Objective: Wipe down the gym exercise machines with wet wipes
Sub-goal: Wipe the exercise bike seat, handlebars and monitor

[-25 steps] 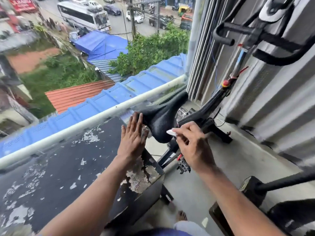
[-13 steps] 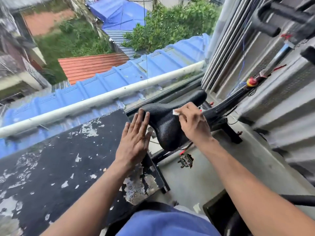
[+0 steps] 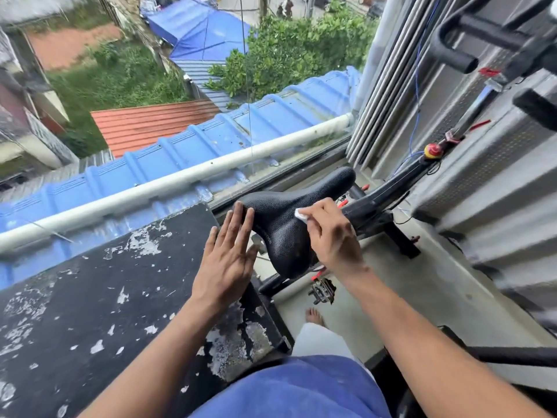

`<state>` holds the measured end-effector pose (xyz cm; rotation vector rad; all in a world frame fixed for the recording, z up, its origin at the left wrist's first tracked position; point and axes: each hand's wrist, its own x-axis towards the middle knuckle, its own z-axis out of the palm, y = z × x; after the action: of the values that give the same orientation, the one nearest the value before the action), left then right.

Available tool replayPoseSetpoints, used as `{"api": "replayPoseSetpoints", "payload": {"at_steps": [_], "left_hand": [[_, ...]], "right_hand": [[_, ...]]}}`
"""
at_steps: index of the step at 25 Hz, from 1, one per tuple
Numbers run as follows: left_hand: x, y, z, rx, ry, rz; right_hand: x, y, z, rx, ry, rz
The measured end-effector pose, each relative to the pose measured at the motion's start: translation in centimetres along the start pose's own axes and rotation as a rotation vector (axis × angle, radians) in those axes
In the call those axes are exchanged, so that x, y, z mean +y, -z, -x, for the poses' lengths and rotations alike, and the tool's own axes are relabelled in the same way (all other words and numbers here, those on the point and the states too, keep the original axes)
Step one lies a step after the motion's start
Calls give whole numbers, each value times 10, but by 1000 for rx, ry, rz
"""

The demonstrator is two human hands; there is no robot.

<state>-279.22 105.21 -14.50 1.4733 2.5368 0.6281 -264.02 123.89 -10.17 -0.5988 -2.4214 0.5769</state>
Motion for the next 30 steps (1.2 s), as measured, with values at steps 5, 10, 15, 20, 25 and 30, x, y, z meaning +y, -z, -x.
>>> {"api": "replayPoseSetpoints", "payload": {"at_steps": [5, 10, 15, 20, 25, 30], "left_hand": [[3, 2, 1, 4, 13, 77], [36, -14, -11, 103, 160, 183], [78, -34, -26, 200, 324, 187], [81, -28, -29, 236, 226, 113], [77, -30, -29, 275, 199, 157], [82, -26, -28, 274, 203, 134]], "right_hand": [[69, 31, -55, 116, -153, 139], [73, 32, -53, 210, -307, 15], [44, 12, -14, -62, 52, -110], [114, 52, -77, -103, 126, 84], [137, 78, -134, -440, 181, -59], [94, 46, -168, -832, 200, -173]]}}
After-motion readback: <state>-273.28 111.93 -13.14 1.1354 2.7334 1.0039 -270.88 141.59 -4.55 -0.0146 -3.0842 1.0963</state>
